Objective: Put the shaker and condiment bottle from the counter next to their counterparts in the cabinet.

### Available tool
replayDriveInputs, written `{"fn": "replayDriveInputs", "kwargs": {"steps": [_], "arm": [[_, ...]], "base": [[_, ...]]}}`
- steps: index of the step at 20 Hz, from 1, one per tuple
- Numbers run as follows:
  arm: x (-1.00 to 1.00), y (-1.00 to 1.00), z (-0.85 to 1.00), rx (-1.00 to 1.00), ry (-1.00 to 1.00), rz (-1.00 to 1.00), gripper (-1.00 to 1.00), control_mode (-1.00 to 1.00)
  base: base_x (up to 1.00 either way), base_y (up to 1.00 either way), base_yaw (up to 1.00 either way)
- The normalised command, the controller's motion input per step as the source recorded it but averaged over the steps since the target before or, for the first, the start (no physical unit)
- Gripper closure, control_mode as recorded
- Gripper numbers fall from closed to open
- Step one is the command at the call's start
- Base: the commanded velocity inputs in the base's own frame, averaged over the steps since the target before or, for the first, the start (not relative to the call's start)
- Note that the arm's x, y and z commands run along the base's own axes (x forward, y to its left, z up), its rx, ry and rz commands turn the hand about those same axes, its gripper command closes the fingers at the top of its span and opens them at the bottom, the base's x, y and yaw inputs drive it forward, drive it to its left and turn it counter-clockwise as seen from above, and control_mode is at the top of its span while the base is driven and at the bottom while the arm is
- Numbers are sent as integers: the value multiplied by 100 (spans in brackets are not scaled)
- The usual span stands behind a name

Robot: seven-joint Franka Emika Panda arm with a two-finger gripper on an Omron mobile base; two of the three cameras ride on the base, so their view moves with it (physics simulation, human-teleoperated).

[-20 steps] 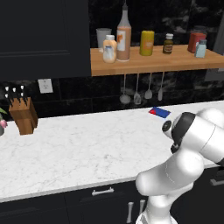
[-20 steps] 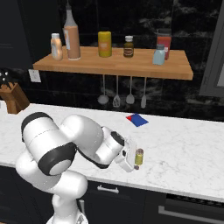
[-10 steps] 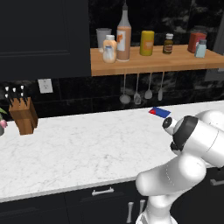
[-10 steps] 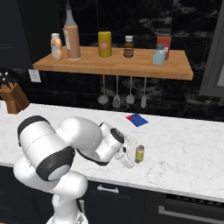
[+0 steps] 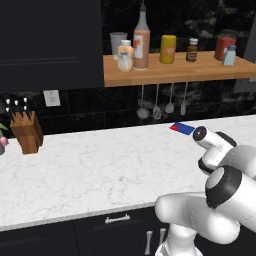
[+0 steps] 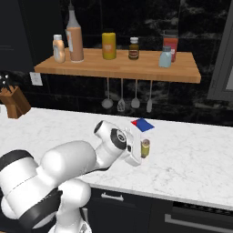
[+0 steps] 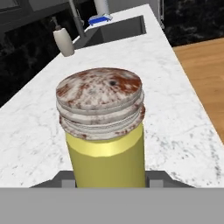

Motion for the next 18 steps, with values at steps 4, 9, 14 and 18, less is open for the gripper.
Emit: {"fn": "replayDriveInputs", "kwargs": {"steps": [4, 9, 14, 18], "arm": [[-1, 1, 37, 1, -8, 29, 100, -100], [-28, 0, 48, 0, -5, 28, 100, -100], [-41, 0, 59, 0, -6, 27, 100, -100], [-34, 0, 55, 0, -5, 27, 100, -100]], "base": [[0, 0, 0], [0, 0, 0], [0, 0, 0], [0, 0, 0]]}}
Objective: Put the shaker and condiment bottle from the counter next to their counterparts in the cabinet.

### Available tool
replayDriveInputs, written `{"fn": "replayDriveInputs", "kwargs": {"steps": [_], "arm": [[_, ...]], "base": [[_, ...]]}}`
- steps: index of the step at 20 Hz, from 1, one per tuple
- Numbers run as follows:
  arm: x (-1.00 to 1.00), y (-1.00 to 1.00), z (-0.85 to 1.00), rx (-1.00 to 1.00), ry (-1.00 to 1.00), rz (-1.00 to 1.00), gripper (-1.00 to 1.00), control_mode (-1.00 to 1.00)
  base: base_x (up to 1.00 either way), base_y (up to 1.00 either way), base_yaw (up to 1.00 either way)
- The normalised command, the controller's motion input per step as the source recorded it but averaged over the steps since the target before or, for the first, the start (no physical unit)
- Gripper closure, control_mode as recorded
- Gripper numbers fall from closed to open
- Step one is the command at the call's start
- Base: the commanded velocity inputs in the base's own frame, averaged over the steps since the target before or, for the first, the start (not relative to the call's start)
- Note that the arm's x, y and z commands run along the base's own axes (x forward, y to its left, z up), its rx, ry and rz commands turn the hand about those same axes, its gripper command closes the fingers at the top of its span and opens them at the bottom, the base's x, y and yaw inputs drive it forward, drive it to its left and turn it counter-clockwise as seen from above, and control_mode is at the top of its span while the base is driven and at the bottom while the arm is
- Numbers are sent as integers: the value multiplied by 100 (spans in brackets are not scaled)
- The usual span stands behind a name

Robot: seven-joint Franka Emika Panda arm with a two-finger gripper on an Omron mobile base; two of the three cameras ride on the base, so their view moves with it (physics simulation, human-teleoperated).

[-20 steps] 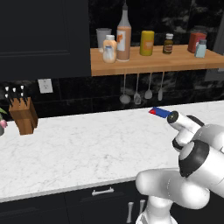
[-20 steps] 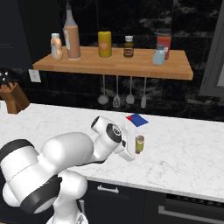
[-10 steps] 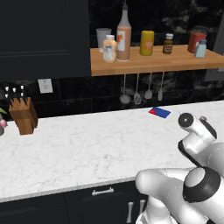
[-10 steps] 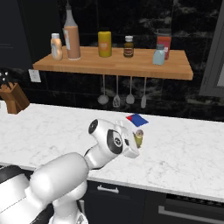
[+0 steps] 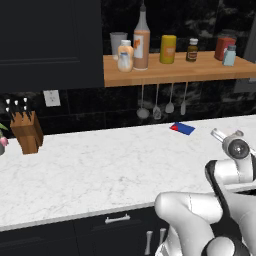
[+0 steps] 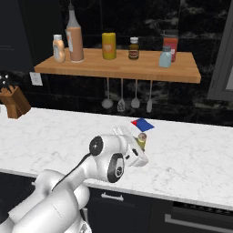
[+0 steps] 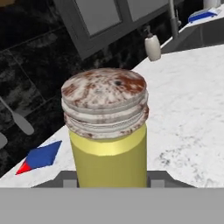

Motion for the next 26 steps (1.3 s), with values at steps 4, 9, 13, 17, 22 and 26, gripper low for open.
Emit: {"fn": "replayDriveInputs", "kwargs": {"steps": [4, 9, 13, 17, 22, 26], "arm": [[-24, 0, 60, 0, -2, 26, 100, -100], [-15, 0, 69, 0, -3, 25, 100, -100], [-16, 0, 75, 0, -5, 23, 100, -100], [-27, 0, 67, -1, -2, 20, 100, -100], [-39, 0, 64, -9, -5, 13, 100, -100], [-38, 0, 60, -18, -11, 9, 100, -100]], "base": [[0, 0, 0], [0, 0, 0], [0, 0, 0], [0, 0, 0], [0, 0, 0], [0, 0, 0]]}}
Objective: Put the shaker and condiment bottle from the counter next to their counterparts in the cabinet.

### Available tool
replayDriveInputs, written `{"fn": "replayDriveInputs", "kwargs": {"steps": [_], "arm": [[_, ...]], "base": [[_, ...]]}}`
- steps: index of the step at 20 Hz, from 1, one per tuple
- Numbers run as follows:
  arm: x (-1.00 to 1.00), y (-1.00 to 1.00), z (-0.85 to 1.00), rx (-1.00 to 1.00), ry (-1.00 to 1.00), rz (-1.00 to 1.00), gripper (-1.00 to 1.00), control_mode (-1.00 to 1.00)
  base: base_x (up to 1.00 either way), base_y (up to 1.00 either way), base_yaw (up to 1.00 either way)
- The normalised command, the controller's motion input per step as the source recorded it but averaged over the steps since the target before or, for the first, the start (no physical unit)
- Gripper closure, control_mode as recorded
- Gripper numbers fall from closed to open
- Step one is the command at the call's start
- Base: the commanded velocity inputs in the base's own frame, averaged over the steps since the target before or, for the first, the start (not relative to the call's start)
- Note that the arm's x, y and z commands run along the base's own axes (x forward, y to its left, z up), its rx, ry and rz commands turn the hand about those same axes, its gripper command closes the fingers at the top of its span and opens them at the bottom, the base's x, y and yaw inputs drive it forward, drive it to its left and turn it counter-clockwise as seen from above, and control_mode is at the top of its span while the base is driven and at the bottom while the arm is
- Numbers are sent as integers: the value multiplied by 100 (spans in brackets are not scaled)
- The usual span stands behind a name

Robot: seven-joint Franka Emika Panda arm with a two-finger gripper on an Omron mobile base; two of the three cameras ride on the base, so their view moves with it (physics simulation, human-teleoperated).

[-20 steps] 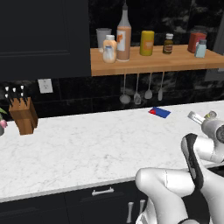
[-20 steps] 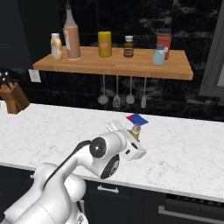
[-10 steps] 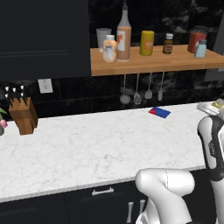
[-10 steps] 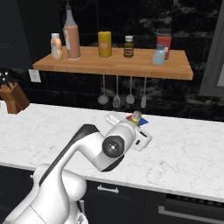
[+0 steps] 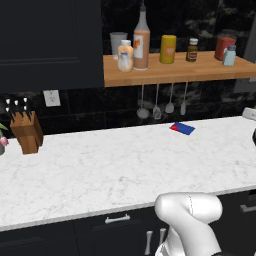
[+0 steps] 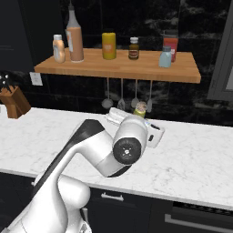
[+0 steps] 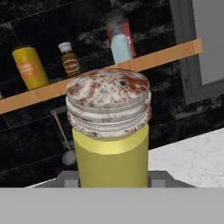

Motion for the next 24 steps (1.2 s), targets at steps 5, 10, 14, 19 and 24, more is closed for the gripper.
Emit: {"fn": "replayDriveInputs", "kwargs": {"steps": [5, 10, 14, 19, 24], "arm": [[-34, 0, 52, -20, -9, 6, 100, -100], [-14, 0, 36, -20, -3, 4, 100, -100], [-3, 0, 25, -19, 0, 7, 100, -100], [-3, 0, 30, -13, 0, 9, 100, -100], [0, 1, 13, -5, 5, 11, 100, -100]], "base": [[0, 0, 0], [0, 0, 0], [0, 0, 0], [0, 0, 0], [0, 0, 0]]}}
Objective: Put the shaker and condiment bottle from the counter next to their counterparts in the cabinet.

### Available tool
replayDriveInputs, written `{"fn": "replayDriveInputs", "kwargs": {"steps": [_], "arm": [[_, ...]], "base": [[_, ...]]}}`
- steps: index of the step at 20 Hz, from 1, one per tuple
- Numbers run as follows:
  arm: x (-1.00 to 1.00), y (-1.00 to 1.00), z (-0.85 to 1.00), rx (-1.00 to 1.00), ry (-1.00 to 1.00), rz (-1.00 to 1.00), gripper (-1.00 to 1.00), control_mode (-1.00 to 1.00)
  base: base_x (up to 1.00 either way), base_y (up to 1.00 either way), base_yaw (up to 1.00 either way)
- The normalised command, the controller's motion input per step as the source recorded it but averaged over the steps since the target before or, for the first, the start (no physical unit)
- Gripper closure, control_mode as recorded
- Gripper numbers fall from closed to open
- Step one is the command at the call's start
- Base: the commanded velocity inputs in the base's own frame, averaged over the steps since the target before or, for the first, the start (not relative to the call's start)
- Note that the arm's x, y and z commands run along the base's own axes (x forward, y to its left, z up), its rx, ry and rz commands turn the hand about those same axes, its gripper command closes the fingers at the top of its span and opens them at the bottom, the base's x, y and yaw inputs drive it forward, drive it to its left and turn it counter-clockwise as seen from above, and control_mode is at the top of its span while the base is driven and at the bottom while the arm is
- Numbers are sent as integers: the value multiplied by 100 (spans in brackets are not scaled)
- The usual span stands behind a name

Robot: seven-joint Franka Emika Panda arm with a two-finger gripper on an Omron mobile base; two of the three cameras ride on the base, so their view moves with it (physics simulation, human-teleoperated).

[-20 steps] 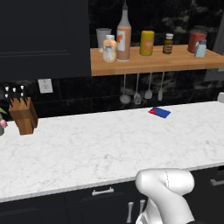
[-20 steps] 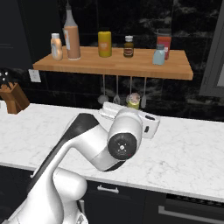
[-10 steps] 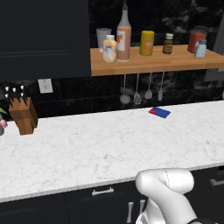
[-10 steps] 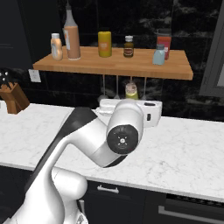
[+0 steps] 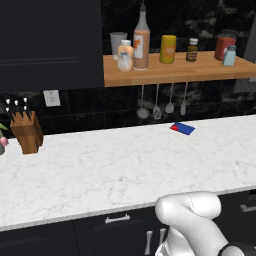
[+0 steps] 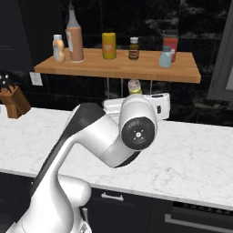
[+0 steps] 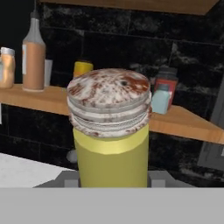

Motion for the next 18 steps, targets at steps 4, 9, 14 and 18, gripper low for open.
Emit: {"fn": "replayDriveInputs", "kwargs": {"steps": [4, 9, 14, 18], "arm": [[12, 7, 2, -1, 9, 10, 100, -100], [14, 7, 24, 0, 5, 7, 100, -100], [0, 0, 50, -3, 0, 5, 100, -100], [0, 7, 52, -6, 0, 4, 100, -100]], "base": [[0, 0, 0], [0, 0, 0], [0, 0, 0], [0, 0, 0]]}}
